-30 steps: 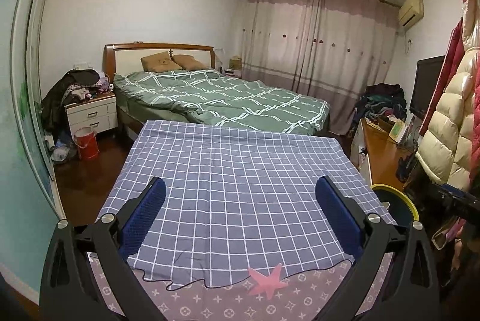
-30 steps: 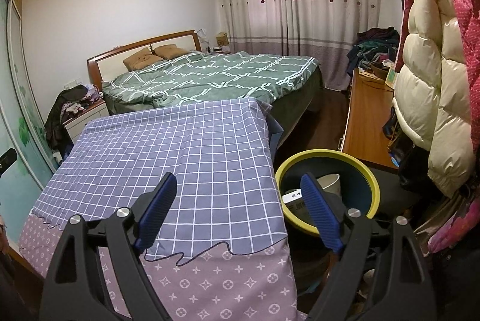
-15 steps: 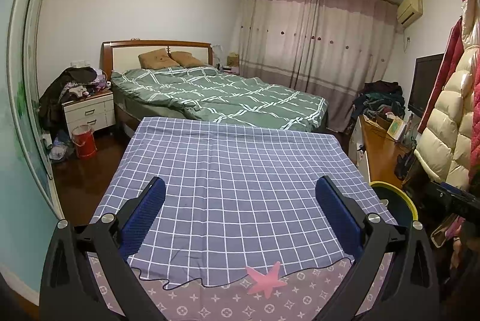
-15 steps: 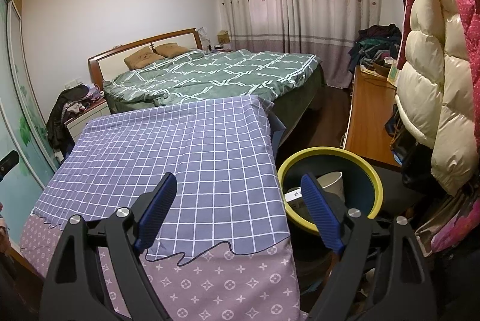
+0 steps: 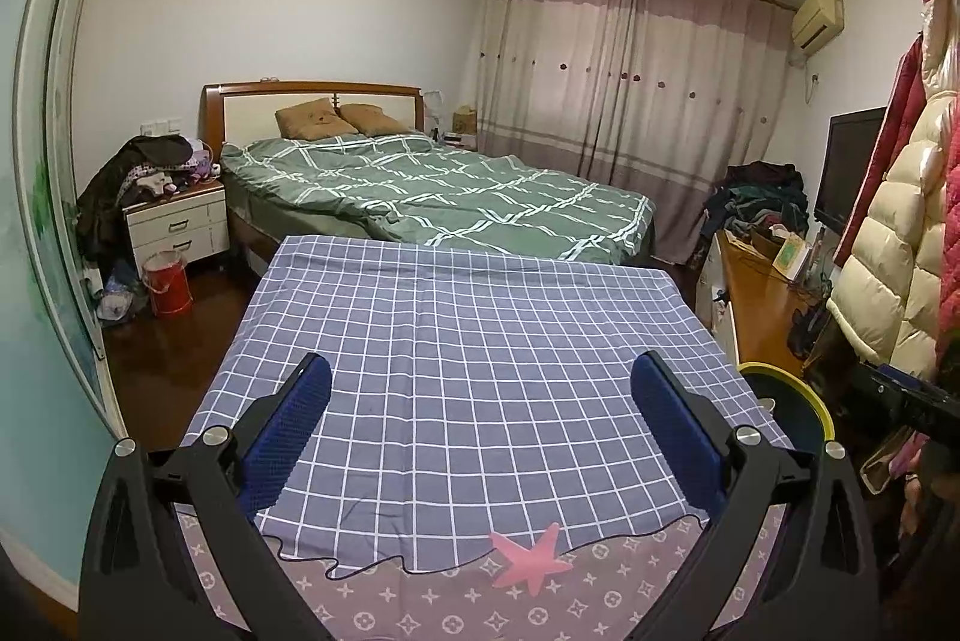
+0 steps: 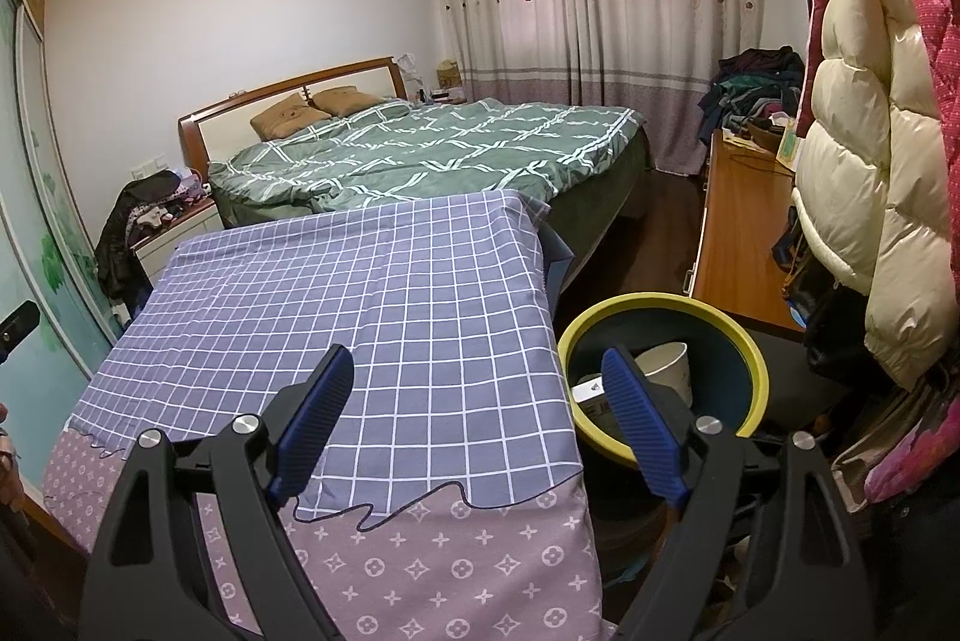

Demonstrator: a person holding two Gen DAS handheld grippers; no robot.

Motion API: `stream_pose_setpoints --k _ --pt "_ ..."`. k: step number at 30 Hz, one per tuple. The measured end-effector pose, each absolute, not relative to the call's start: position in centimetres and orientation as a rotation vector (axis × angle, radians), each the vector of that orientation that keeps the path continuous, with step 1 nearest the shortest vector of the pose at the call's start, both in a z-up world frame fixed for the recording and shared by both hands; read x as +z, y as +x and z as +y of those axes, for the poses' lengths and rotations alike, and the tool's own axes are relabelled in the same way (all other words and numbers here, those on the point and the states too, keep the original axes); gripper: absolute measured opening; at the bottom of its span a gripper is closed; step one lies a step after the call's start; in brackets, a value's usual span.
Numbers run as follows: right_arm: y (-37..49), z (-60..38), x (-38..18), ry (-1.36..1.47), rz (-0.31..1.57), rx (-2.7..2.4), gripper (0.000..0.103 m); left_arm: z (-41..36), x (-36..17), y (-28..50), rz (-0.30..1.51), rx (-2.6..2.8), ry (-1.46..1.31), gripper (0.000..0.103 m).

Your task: Collect trash

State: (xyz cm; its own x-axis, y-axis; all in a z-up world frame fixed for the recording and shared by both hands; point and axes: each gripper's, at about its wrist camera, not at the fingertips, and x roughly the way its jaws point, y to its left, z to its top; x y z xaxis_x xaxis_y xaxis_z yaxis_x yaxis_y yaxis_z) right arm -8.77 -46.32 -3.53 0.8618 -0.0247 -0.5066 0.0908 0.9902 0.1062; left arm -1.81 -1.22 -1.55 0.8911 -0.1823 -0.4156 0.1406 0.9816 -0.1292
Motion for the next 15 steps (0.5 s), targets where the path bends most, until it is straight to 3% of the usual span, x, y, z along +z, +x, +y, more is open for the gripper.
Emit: stream_pose_setpoints --k 15 --pt "-8.76 -46.25 -3.62 0.127 0.538 -0.059 0.080 -1.82 -1.66 -1.70 0.448 -0.189 -0.092 0.098"
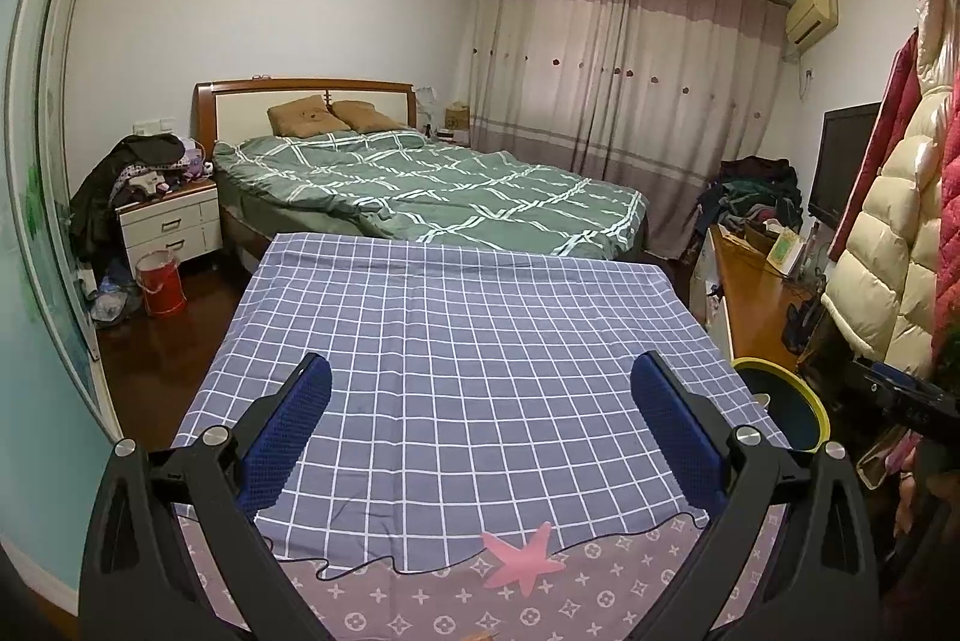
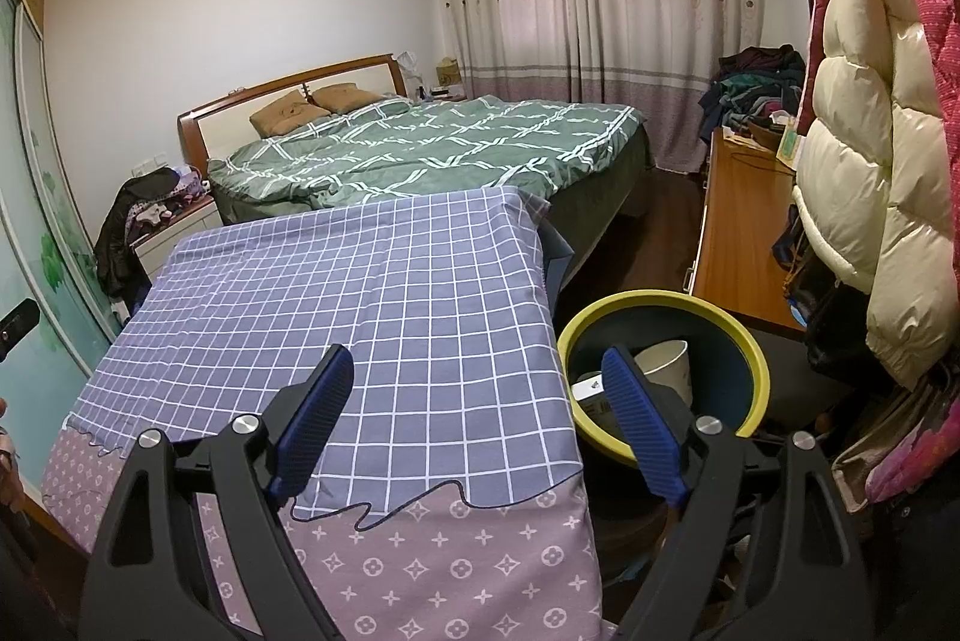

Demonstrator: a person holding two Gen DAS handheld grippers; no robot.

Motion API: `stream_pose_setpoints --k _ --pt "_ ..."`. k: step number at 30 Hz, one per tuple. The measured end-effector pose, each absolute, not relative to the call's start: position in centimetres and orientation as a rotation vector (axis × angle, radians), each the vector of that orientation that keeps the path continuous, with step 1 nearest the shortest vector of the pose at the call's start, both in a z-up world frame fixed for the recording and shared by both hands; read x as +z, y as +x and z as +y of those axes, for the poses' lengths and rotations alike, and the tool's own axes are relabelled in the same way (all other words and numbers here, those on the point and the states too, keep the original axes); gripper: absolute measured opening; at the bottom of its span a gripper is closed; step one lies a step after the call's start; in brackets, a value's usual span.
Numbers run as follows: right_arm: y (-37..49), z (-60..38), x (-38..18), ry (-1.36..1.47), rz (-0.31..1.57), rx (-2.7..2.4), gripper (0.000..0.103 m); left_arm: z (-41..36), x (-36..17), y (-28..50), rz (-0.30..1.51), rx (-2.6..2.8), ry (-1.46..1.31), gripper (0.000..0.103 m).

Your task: Collect trash

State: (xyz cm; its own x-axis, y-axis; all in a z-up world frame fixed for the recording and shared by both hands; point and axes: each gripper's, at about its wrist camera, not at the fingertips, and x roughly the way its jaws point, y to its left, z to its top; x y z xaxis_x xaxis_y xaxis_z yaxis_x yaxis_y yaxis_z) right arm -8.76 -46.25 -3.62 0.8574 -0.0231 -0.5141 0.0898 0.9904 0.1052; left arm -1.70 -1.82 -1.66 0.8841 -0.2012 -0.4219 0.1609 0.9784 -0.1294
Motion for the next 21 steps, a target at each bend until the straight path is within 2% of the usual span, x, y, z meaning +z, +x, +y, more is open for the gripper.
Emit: stream_pose_setpoints --k 21 --pt "-8.51 -46.23 -3.72 0.128 0.544 -0.058 0.080 -2.30 -1.89 -1.19 0.475 -0.131 -0.086 0.098"
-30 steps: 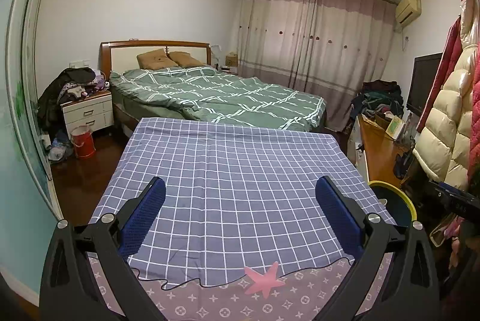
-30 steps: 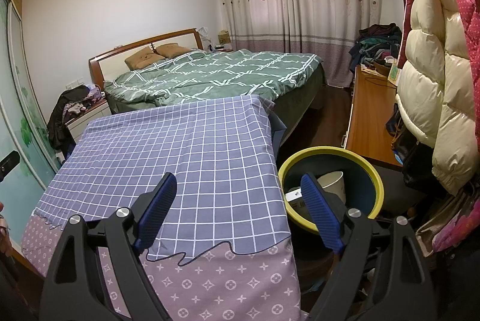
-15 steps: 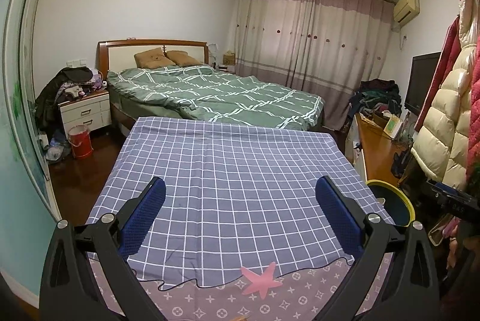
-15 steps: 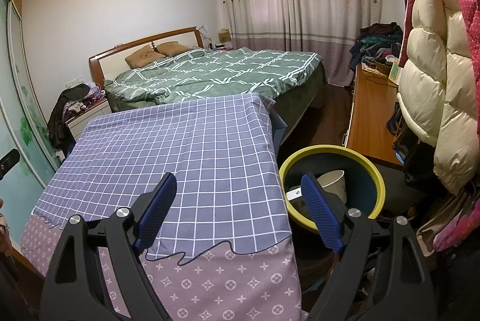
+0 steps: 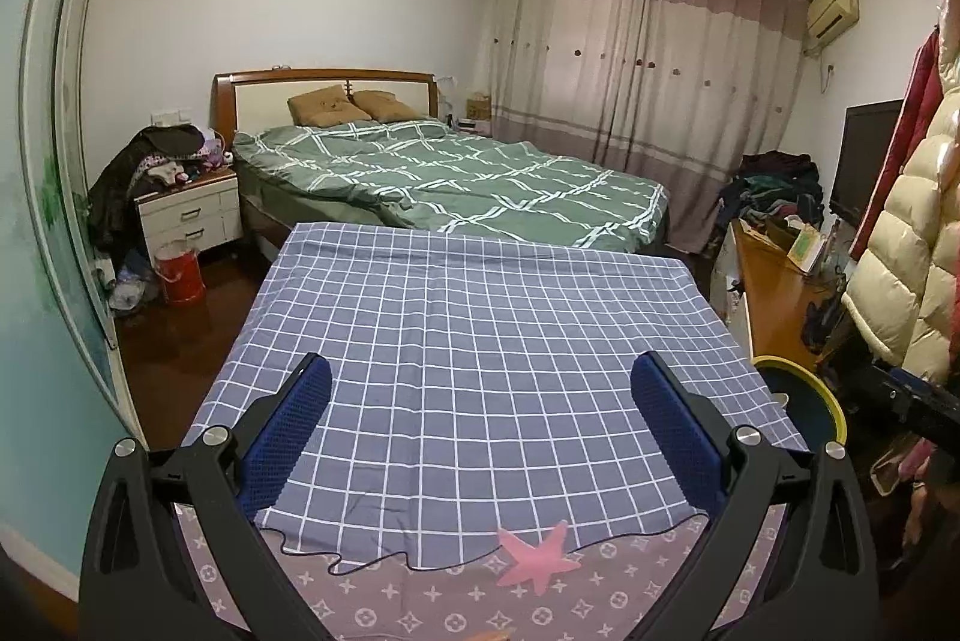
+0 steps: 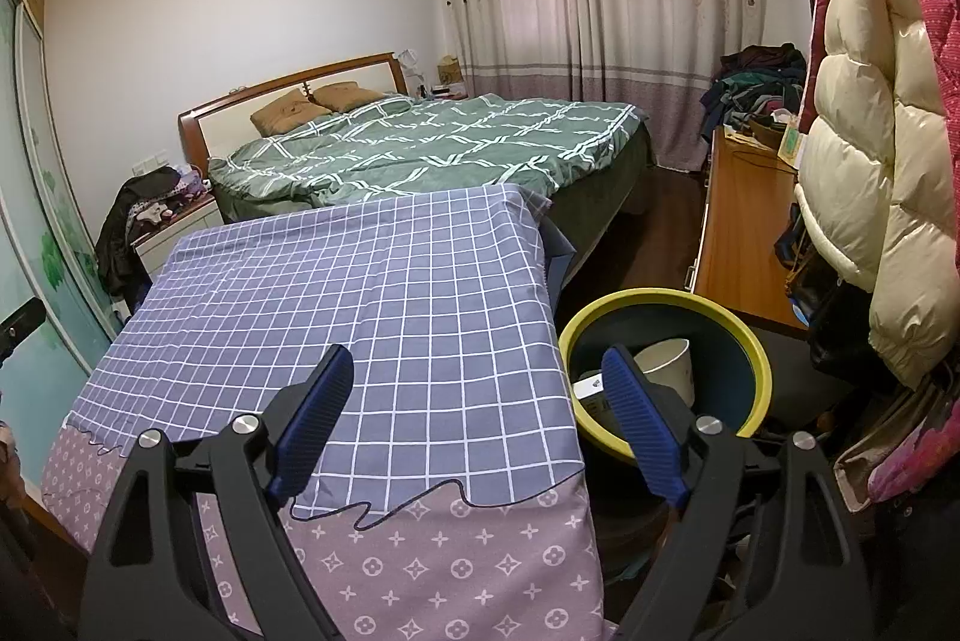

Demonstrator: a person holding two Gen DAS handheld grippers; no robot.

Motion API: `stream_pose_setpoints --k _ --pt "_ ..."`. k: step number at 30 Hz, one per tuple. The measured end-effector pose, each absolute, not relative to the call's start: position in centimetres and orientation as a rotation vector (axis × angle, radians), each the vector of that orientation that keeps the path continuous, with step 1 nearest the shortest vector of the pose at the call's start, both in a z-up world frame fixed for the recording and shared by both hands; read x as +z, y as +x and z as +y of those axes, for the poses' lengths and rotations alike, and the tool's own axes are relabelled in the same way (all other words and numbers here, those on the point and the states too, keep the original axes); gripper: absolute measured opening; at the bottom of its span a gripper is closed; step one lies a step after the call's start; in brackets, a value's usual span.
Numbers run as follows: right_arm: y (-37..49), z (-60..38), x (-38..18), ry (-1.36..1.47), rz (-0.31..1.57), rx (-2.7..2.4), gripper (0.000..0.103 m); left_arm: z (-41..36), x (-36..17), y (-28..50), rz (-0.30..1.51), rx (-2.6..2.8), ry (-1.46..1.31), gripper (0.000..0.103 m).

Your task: Collect trash

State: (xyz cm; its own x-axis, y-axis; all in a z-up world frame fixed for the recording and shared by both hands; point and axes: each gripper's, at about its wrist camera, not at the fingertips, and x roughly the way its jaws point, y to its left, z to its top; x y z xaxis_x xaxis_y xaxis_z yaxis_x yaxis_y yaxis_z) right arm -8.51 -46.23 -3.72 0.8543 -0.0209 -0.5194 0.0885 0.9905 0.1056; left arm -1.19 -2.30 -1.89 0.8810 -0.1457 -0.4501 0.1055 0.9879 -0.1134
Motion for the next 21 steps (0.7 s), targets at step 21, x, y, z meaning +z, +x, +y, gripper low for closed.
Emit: stream_pose_setpoints --k 21 --pt "-7.91 -46.09 -4.23 0.128 0.562 -0.055 0.080 -2.88 -1.95 -0.73 0.493 -0.138 -0.073 0.098"
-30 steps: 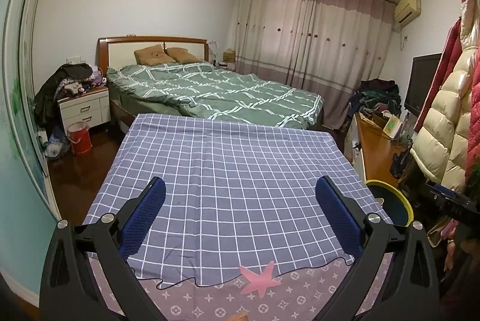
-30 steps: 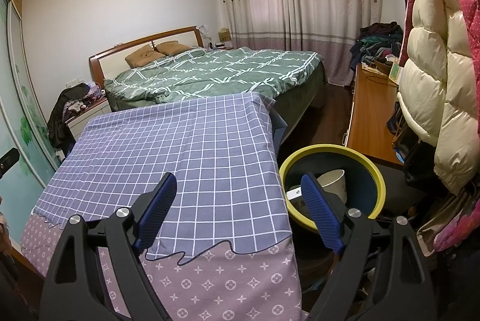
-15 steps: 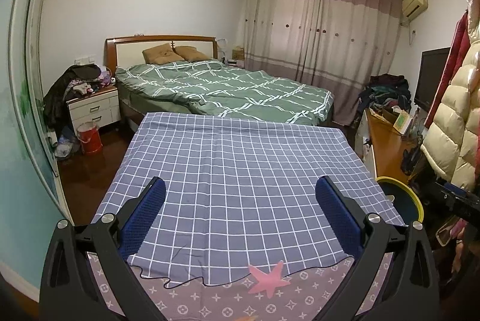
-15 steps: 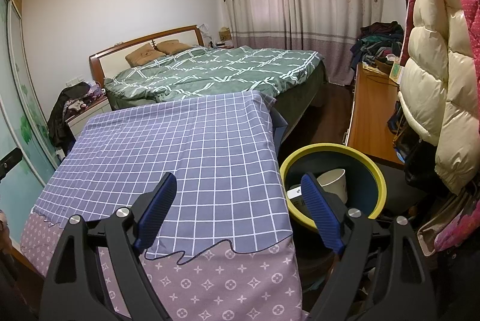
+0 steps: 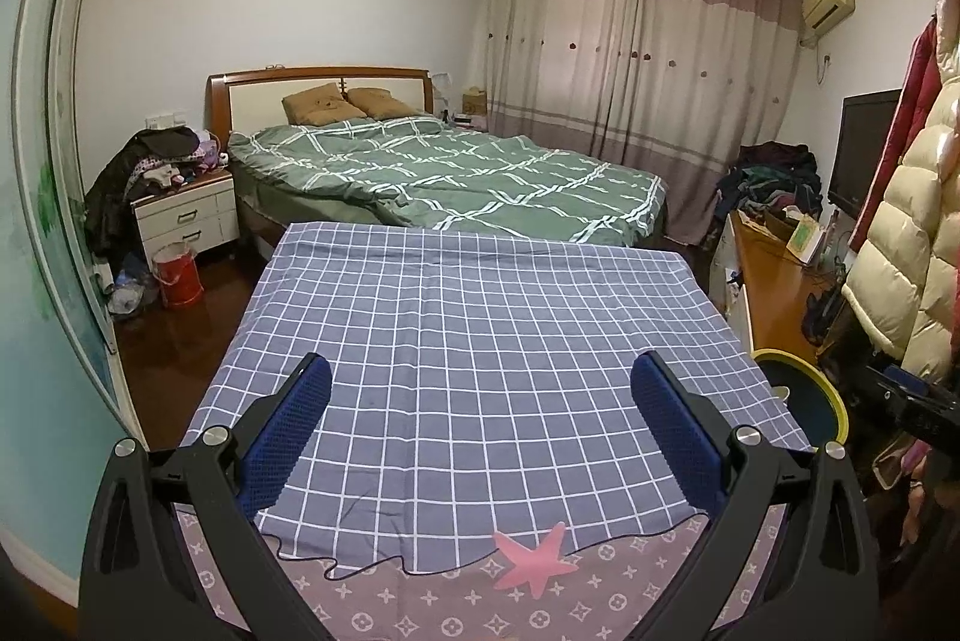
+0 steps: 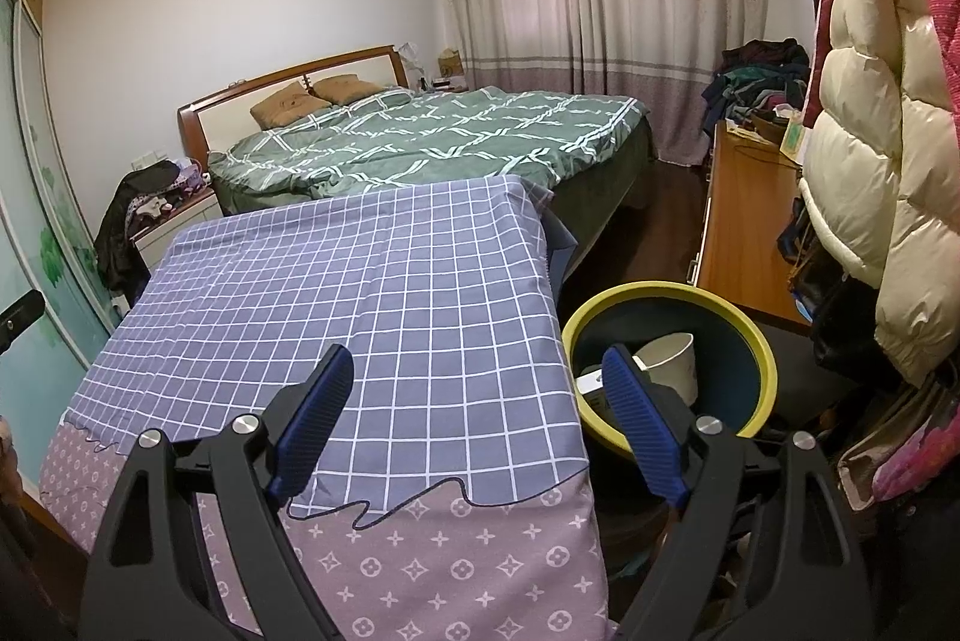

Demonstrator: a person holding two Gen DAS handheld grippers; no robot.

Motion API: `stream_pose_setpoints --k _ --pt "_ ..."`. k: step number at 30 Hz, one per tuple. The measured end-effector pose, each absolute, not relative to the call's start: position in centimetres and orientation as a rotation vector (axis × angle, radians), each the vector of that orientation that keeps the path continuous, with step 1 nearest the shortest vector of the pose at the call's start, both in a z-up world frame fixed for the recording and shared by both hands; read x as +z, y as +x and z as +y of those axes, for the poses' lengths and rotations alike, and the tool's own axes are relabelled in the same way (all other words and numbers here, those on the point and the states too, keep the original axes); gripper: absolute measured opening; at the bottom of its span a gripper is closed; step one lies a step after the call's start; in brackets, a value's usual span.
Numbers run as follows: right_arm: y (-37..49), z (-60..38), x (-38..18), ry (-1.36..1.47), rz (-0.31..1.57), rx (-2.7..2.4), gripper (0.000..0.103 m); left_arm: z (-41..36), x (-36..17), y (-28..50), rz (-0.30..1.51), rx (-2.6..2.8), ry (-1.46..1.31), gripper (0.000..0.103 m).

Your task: Collect trash

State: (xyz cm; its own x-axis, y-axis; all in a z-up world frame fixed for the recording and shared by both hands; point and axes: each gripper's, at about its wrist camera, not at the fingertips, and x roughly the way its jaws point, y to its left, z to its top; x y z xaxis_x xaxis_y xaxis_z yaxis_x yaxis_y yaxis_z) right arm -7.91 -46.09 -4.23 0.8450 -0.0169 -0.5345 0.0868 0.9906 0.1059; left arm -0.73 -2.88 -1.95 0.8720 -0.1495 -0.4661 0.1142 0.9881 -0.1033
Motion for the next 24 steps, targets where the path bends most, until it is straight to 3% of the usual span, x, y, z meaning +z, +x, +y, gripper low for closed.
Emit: stream_pose_setpoints --k 17,24 --pt "-6.7 -46.1 -4.9 0.132 0.589 -0.034 0.080 -3.6 -2.3 1.5 0.533 -0.164 -0.059 0.098" --pt "-0.6 -46.2 -5.0 0.108 0.646 0.000 0.086 -2.5 -4.1 9.9 0.629 -0.110 -0.013 0.098"
